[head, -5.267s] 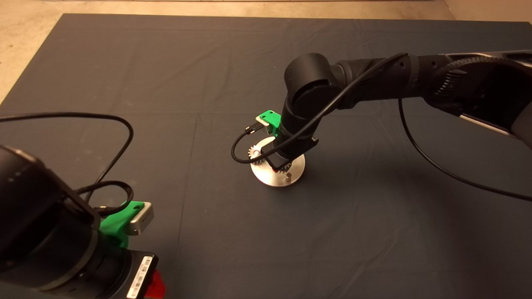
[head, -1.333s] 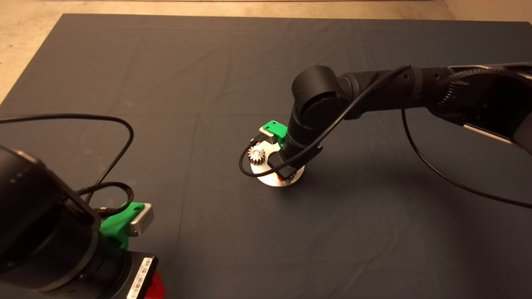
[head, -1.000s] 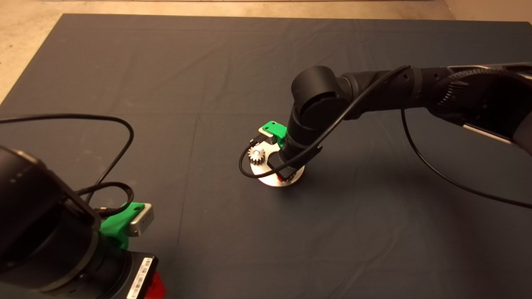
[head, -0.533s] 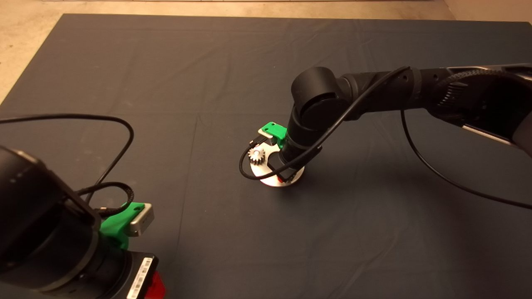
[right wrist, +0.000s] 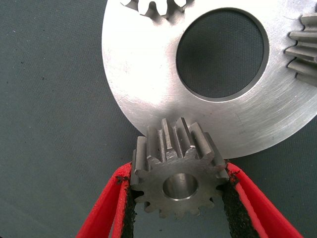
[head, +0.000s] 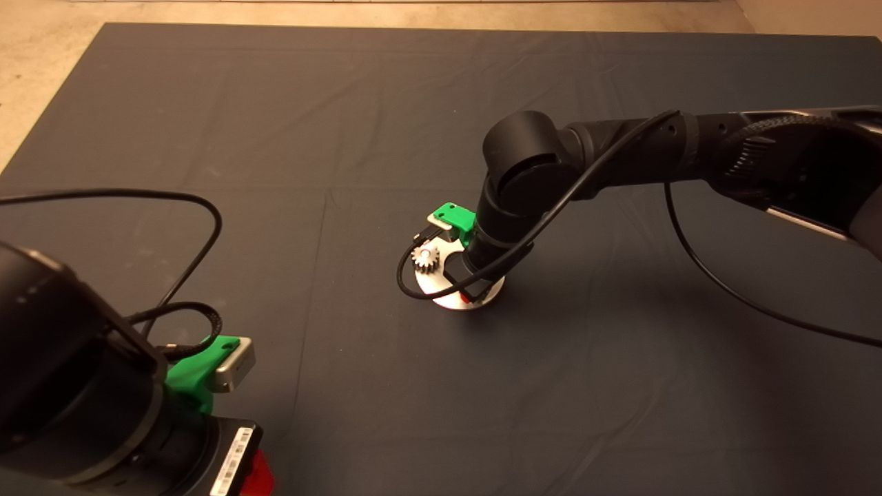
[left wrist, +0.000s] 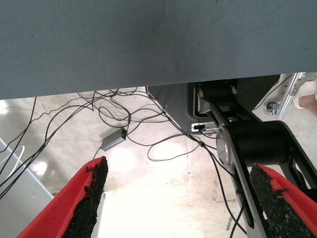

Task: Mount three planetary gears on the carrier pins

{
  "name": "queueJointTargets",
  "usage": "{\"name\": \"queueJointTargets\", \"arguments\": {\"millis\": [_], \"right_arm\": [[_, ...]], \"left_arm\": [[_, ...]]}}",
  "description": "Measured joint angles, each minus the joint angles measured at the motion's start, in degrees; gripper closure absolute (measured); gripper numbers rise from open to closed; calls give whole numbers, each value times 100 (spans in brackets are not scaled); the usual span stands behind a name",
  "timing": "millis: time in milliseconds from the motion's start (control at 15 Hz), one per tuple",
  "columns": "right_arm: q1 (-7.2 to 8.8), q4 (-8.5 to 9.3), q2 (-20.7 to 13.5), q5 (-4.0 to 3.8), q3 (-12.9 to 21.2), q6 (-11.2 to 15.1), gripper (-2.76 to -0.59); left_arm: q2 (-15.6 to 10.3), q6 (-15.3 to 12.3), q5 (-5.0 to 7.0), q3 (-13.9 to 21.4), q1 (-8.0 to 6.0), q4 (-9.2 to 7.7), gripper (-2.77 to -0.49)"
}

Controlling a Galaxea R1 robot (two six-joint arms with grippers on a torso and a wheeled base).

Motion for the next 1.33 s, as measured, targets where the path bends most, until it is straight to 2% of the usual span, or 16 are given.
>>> {"name": "queueJointTargets", "arguments": {"millis": [1333], "right_arm": [[11, -5, -8, 0, 0, -1, -106]], "left_arm": [[0, 0, 0, 0, 0, 0, -204]]}}
